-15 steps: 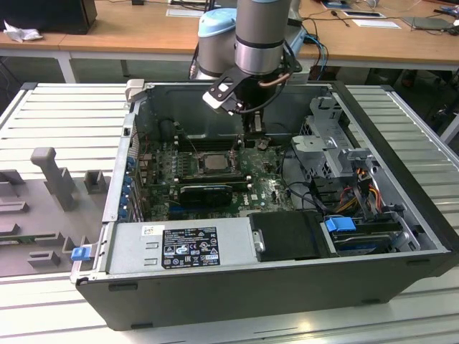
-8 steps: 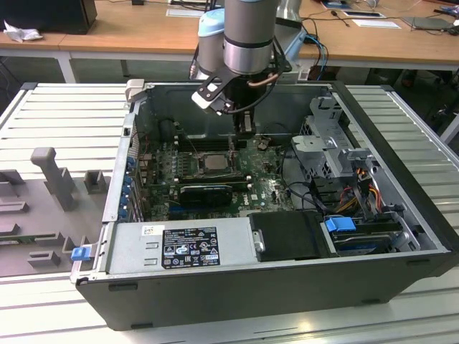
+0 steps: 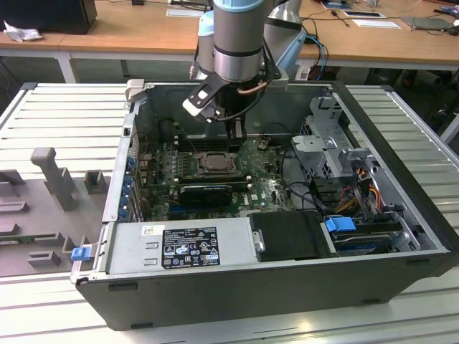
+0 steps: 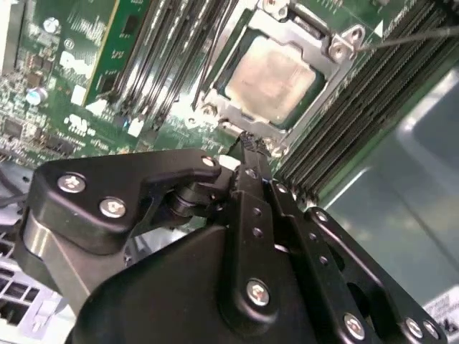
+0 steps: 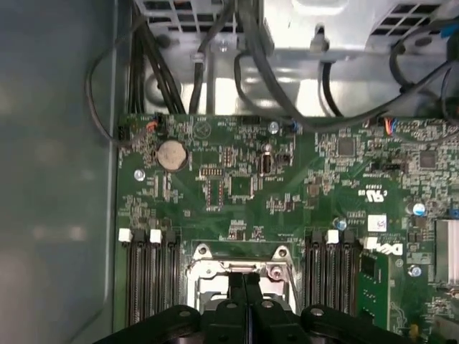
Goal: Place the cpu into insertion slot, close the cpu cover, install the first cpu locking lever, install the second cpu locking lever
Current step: 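Close the cpu cover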
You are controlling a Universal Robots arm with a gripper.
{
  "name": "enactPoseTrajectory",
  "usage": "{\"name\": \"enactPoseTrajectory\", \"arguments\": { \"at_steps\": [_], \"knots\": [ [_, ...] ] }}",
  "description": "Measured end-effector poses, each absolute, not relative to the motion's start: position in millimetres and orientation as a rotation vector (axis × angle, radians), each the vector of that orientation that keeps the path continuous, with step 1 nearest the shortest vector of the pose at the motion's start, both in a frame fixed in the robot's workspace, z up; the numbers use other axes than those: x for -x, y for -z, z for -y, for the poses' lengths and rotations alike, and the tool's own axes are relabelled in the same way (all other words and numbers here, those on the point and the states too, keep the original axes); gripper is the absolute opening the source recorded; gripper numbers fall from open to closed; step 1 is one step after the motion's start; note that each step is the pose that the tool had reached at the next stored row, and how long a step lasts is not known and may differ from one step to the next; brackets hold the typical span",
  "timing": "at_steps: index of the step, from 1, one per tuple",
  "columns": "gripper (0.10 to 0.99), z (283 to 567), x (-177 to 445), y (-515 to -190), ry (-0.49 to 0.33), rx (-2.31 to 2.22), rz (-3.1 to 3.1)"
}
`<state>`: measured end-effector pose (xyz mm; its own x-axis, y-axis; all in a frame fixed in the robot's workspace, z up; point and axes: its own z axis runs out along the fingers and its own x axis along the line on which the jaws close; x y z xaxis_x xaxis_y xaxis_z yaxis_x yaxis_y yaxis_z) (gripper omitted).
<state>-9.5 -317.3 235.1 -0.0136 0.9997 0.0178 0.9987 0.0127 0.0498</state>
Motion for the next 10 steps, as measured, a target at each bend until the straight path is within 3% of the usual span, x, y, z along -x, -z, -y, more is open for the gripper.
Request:
{"name": "enactPoseTrajectory", "arguments": {
  "at_steps": [10],
  "knots": [
    [0.106, 317, 41, -227, -0.074, -2.18, -2.232]
  ]
}}
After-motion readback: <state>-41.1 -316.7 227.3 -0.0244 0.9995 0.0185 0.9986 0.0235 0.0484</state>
